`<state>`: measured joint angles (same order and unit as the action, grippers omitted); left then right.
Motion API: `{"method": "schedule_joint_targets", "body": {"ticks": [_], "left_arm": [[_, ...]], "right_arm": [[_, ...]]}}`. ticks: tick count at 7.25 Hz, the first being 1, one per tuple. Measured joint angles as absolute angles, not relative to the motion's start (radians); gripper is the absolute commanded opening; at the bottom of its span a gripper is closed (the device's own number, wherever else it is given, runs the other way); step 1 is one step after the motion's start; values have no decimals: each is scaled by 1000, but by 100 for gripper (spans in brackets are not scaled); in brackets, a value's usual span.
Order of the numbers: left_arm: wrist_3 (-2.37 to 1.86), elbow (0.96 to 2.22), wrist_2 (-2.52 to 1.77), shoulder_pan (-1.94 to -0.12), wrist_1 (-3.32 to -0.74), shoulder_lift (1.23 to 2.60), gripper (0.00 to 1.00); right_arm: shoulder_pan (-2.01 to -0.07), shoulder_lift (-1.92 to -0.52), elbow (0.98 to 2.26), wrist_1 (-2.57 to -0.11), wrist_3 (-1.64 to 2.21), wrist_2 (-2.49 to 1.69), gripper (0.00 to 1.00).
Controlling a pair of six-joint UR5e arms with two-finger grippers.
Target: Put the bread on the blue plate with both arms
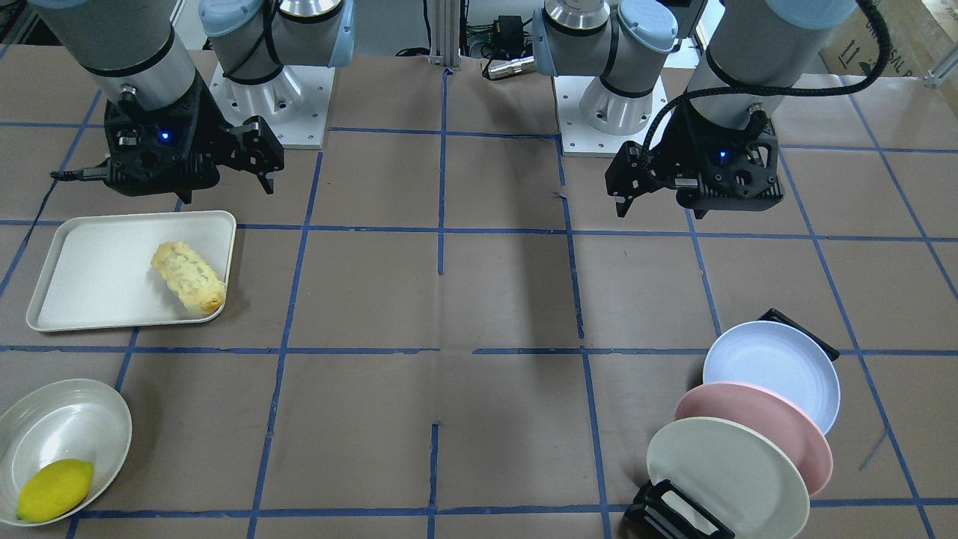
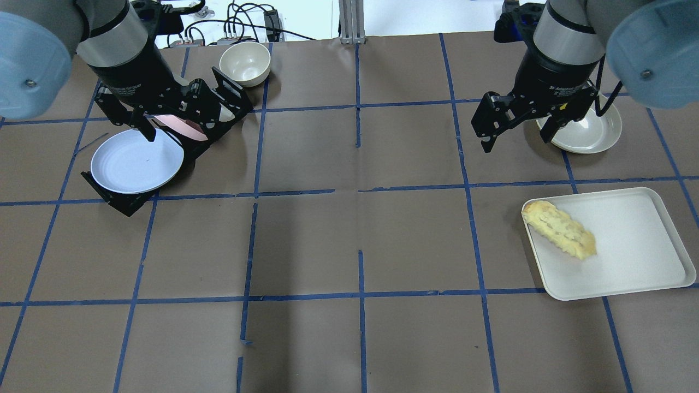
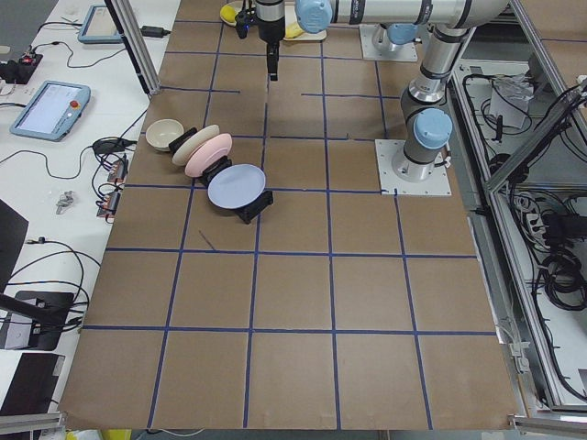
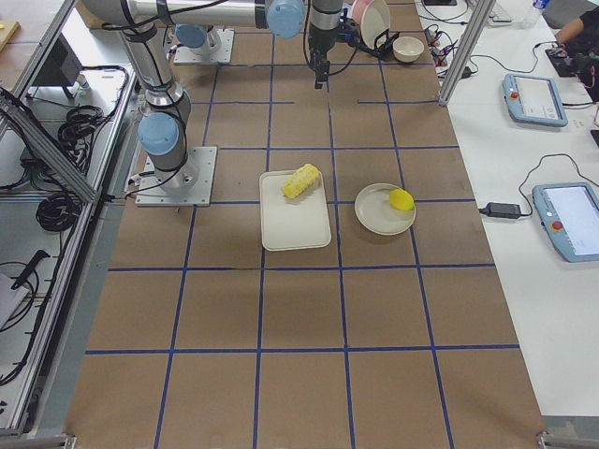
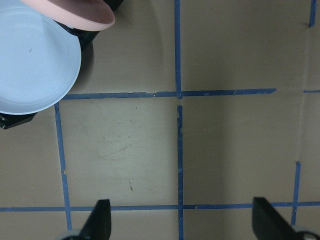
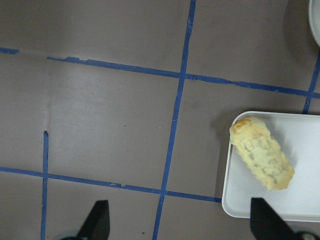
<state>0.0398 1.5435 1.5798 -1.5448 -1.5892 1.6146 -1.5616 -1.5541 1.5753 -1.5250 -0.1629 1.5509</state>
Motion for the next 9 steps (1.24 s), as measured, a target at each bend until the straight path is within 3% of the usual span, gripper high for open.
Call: {"method": "schedule_joint_targets", "body": {"ticks": [5, 9], "left_arm": [[63, 1524, 1582, -1528, -1588, 1620, 100], [475, 1483, 1530, -1214, -1585, 1712, 100]], "right_arm": [[-1562, -1531, 1541, -1522, -163, 1540, 100], [-1487, -1501, 1653, -1606, -365, 1549, 100]]}}
